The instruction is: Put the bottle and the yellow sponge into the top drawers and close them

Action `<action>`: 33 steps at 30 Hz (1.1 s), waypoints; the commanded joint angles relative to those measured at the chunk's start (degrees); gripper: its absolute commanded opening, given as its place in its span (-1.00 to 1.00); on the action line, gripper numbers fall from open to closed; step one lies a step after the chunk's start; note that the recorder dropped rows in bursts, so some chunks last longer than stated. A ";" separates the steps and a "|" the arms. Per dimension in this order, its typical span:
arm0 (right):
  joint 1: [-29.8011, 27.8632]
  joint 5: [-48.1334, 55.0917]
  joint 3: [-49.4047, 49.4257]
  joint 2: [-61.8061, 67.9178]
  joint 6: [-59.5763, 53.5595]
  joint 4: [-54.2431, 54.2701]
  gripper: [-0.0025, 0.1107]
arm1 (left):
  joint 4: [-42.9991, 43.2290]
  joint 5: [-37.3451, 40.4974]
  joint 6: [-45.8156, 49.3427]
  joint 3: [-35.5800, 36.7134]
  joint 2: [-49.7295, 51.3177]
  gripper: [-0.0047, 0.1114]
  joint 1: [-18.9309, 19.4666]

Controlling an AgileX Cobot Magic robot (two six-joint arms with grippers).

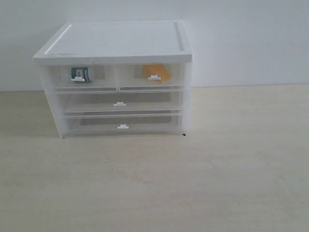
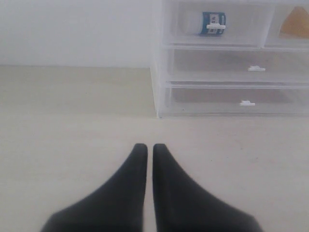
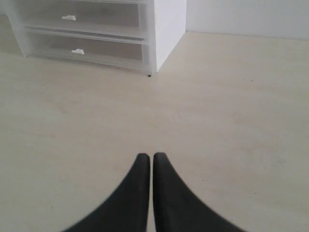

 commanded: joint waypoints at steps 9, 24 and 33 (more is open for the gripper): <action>-8.68 0.69 -0.03 -0.30 1.16 0.18 -0.96 | 0.12 0.05 -0.46 0.20 -0.07 -0.85 0.06; -8.68 0.69 -0.03 -0.30 1.70 0.18 -0.96 | 0.12 0.05 -0.46 0.20 -0.07 -0.85 0.06; -8.68 0.57 -0.03 -0.30 1.70 0.18 -0.96 | 0.12 0.05 -0.46 0.20 -0.07 -0.85 0.06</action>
